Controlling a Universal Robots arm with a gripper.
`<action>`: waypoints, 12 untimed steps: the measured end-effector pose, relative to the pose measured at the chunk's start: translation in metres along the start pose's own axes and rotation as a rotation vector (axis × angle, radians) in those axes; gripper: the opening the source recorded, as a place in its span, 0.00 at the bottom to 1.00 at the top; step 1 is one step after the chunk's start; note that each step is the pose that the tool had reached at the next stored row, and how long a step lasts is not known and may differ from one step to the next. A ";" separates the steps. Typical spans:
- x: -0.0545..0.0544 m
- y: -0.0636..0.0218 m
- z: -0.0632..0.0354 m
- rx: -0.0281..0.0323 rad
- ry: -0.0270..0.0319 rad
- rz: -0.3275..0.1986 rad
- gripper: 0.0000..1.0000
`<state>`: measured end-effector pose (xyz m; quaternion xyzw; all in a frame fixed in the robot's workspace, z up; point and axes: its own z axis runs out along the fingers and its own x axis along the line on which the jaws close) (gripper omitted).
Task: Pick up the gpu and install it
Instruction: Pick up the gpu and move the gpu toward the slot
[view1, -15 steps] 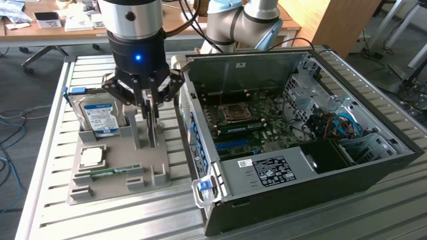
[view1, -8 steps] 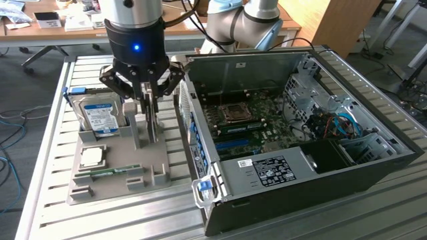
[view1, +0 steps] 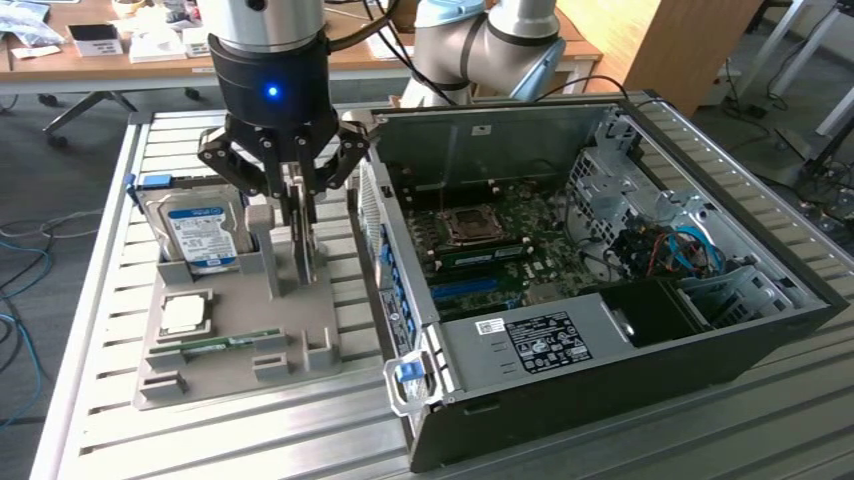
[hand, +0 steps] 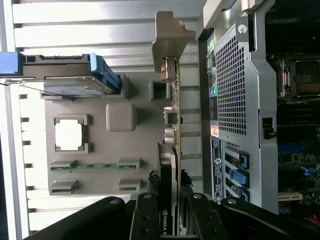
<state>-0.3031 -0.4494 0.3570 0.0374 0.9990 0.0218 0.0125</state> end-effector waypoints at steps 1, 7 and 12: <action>0.000 0.0000 0.0000 0.0000 0.0000 0.000 0.27; 0.000 0.0001 -0.0026 0.0000 0.0001 0.000 0.27; 0.000 0.0004 -0.0086 0.0000 0.0000 0.000 0.27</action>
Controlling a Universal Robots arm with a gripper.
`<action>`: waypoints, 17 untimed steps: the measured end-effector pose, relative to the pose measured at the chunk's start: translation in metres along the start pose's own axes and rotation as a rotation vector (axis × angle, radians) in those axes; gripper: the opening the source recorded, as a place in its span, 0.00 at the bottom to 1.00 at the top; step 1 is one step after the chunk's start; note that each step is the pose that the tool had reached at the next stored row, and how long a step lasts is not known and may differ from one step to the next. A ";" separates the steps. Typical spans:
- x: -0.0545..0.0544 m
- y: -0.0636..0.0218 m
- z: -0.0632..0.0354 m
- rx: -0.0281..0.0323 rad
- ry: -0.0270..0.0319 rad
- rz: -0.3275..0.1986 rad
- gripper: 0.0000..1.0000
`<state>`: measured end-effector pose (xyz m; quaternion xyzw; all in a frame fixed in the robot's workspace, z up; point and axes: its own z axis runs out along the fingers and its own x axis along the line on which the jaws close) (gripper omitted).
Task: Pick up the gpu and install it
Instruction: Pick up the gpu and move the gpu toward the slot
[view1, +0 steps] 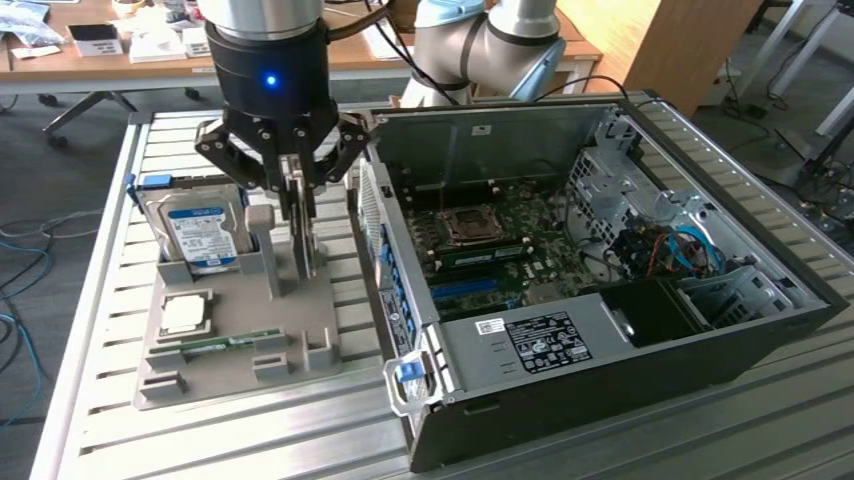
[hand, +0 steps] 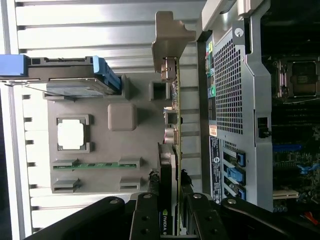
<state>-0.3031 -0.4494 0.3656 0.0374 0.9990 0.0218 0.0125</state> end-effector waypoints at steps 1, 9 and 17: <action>0.000 0.0001 -0.0014 0.0000 0.0000 0.000 0.27; 0.000 0.0006 -0.0142 -0.0001 0.0000 0.000 0.27; 0.000 0.0010 -0.0213 -0.0002 -0.0001 0.000 0.27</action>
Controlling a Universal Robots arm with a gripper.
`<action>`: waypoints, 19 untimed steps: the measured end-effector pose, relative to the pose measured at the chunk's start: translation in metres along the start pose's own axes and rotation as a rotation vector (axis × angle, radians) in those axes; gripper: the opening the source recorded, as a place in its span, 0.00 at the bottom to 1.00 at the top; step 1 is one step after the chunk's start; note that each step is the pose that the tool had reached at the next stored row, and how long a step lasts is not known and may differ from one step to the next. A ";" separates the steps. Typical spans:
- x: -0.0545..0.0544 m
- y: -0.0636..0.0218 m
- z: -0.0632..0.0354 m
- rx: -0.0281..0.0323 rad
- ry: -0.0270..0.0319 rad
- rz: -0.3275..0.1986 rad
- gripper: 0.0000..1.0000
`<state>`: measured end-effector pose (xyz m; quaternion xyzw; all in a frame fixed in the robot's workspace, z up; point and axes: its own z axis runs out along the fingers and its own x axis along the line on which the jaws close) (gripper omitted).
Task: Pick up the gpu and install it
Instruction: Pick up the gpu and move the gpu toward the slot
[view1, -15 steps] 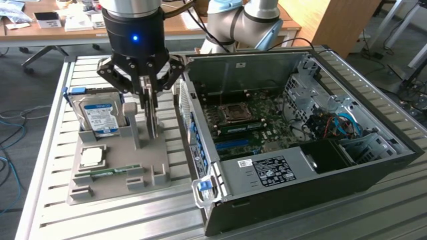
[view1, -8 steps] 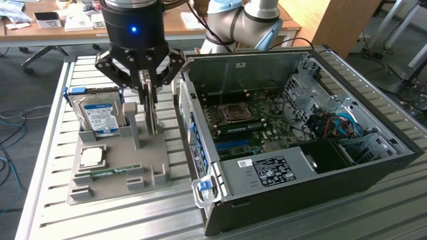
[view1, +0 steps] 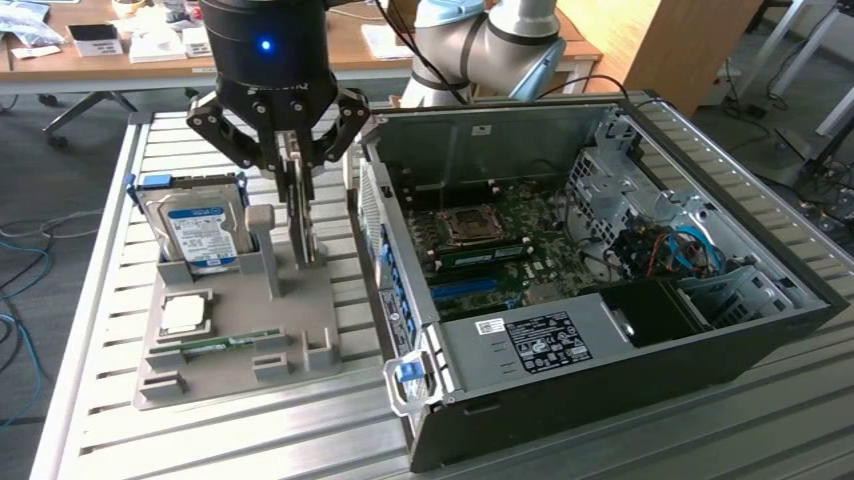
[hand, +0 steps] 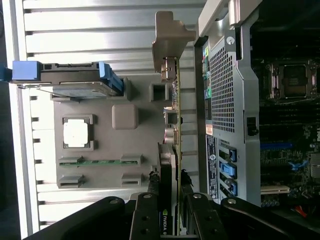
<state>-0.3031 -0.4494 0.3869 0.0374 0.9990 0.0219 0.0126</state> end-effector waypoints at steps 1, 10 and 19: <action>0.000 0.0000 0.0000 0.0000 0.0000 0.000 0.27; 0.000 0.0001 -0.0026 0.0003 0.0002 0.000 0.27; 0.000 0.0007 -0.0161 0.0002 0.0002 0.000 0.27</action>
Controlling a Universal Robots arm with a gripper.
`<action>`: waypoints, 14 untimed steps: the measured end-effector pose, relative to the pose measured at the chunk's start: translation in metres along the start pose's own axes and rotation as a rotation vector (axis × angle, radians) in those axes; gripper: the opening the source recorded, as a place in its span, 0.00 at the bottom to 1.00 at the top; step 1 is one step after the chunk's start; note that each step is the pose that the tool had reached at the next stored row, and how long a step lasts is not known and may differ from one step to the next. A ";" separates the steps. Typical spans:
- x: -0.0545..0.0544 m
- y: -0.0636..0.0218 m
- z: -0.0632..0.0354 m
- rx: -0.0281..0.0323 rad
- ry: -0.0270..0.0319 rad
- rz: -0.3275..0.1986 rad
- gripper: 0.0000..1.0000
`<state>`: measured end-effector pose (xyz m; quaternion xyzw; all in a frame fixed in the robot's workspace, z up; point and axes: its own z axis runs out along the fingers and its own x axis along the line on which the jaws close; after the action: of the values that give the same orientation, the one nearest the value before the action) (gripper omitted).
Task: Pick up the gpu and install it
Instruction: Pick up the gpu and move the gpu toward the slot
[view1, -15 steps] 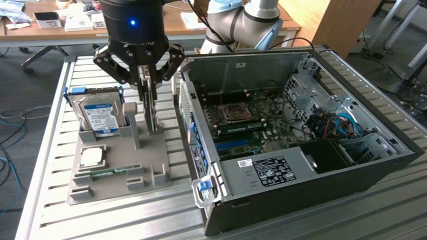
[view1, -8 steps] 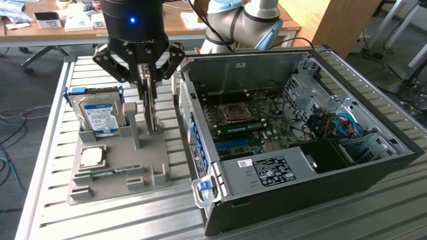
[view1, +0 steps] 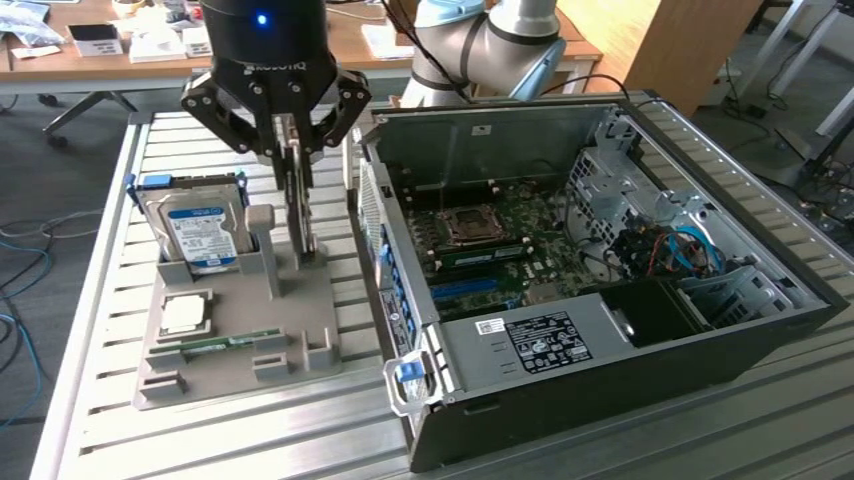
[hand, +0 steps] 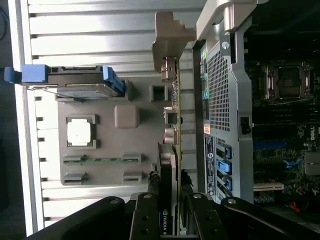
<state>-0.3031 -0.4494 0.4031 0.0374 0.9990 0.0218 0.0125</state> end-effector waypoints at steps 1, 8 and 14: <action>0.000 0.0001 -0.0017 0.0000 0.0000 0.000 0.27; 0.000 0.0005 -0.0126 0.0000 -0.0001 0.000 0.27; 0.000 0.0009 -0.0200 0.0000 -0.0001 0.000 0.27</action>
<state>-0.3031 -0.4494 0.4231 0.0374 0.9990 0.0218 0.0125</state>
